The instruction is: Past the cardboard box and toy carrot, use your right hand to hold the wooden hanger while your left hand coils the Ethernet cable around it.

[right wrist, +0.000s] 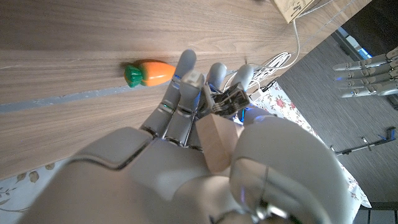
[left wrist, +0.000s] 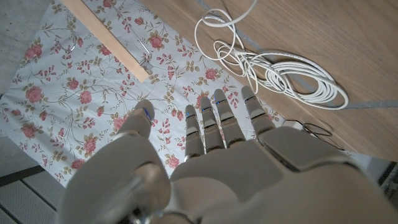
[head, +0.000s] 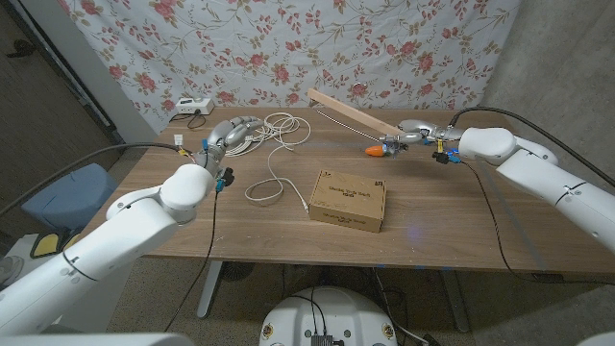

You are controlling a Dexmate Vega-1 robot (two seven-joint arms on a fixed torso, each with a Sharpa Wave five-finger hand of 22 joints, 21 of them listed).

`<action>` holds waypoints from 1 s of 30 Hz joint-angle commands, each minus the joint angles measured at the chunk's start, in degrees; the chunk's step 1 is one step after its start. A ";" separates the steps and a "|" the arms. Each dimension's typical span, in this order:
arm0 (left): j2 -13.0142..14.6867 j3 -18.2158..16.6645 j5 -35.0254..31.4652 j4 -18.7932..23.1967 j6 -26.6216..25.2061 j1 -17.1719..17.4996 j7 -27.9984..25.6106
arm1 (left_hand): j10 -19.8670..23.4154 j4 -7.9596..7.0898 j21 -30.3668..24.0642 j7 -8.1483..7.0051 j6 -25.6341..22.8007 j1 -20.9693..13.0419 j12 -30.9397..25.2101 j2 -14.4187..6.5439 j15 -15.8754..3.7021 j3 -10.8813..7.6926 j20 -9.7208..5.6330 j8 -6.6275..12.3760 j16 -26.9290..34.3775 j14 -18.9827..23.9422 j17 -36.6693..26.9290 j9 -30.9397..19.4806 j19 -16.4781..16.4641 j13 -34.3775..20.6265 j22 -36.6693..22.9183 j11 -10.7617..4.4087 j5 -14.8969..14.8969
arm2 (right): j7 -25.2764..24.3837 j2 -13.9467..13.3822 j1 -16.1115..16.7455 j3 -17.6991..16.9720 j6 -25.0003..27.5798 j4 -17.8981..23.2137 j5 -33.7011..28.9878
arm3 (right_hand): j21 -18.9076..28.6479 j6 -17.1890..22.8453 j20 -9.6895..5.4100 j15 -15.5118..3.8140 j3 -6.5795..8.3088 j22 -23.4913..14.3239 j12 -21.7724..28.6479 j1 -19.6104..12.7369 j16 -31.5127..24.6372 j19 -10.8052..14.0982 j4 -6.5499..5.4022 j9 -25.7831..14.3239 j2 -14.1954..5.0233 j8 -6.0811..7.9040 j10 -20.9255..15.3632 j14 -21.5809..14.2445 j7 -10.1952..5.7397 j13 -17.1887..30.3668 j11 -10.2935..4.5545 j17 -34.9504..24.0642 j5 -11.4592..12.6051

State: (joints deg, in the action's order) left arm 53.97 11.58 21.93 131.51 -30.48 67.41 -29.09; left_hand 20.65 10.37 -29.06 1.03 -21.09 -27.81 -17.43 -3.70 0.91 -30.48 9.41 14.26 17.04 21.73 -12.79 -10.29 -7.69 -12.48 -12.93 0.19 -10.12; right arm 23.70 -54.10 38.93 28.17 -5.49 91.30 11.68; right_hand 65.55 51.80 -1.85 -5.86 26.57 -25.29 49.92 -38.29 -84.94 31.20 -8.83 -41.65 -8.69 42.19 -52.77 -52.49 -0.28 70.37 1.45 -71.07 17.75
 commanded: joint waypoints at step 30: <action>14.41 46.93 -16.74 5.37 -44.50 -48.06 24.63 | -1.45 -0.84 -0.52 -6.22 -1.85 -11.79 0.99 2.90 -0.97 4.49 -0.42 -2.30 2.50 -5.07 -4.70 -0.49 3.81 -1.77 -0.88 -2.81 -1.19 | -0.97 0.52 -0.14 0.36 -3.61 -3.67 2.21 | 4.40 4.07 -0.11 -2.41 2.64 1.23 27.76 4.22 -4.21 -1.41 0.90 1.37 -2.39 2.10 -2.69 2.91 5.08 -0.52 0.20 -0.05 -1.72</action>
State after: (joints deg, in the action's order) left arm 63.89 38.42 16.55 137.52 -75.08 36.50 -17.04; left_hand 20.13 9.62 -29.88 -4.35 -23.69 -38.67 -16.72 -0.91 -0.29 -26.57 8.78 12.48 19.97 18.09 -17.15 -10.55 -4.96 -13.98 -13.59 -2.67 -10.82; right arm 22.55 -54.09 39.27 28.11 -8.18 88.55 13.91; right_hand 69.48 51.90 -2.14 -5.23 28.78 -24.11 49.92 -36.90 -88.79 30.04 -7.88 -40.33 -8.24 43.71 -53.98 -51.85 0.44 69.55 1.22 -71.09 16.12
